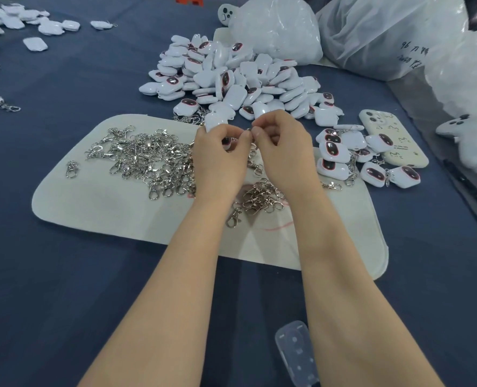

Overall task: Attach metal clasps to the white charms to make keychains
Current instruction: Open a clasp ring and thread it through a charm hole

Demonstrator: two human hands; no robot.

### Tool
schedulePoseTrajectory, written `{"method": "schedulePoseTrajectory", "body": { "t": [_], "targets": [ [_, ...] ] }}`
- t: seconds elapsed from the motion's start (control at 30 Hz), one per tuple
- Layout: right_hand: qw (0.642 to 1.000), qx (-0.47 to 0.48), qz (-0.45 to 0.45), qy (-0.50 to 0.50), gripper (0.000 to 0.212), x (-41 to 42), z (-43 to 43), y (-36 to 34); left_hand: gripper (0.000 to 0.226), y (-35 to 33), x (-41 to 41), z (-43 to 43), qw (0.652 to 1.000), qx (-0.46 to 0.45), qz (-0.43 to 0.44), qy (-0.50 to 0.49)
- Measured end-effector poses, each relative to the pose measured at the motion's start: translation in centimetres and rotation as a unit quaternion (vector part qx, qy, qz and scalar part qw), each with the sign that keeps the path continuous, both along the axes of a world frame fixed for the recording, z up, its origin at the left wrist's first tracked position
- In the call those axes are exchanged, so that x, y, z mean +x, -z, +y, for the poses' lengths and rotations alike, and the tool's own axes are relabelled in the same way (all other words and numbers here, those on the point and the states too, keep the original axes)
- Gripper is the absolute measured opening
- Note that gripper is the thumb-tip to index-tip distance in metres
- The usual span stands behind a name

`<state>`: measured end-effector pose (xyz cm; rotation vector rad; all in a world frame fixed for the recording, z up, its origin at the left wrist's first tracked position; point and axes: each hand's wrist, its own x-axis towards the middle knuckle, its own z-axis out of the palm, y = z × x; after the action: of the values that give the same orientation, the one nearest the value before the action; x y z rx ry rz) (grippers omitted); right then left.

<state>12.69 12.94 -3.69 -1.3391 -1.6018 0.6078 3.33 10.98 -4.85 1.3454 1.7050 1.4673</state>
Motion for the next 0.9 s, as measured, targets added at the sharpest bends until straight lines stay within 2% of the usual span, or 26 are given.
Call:
{"method": "schedulePoseTrajectory", "body": {
  "t": [0.2, 0.3, 0.43, 0.67, 0.77, 0.9],
  "targets": [
    [1.000, 0.009, -0.014, -0.012, 0.009, 0.0, 0.0, 0.4, 0.006, -0.5, -0.3, 0.1, 0.999, -0.025, -0.027, 0.025],
    [0.999, 0.000, -0.020, -0.043, 0.009, -0.2, -0.2, 0.3, 0.015, -0.6, -0.7, -0.1, 0.998, -0.024, -0.045, 0.025],
    [0.998, -0.015, -0.014, -0.061, 0.012, -0.1, -0.5, 0.1, 0.004, -0.7, -1.0, -0.2, 0.998, -0.036, -0.019, 0.038],
    [0.997, -0.027, 0.025, -0.067, 0.012, 0.2, -0.7, 0.0, 0.013, -0.8, -0.9, -0.3, 0.997, -0.025, 0.007, 0.070],
    [0.996, -0.032, 0.048, -0.071, 0.013, 0.3, -0.6, -0.1, 0.005, -0.8, -1.0, -0.2, 0.998, -0.027, -0.015, 0.061],
    [0.994, -0.043, 0.076, -0.061, 0.015, 0.2, -0.5, -0.2, 0.012, -0.8, -0.9, -0.3, 0.995, -0.037, -0.047, 0.084]
  ]
}}
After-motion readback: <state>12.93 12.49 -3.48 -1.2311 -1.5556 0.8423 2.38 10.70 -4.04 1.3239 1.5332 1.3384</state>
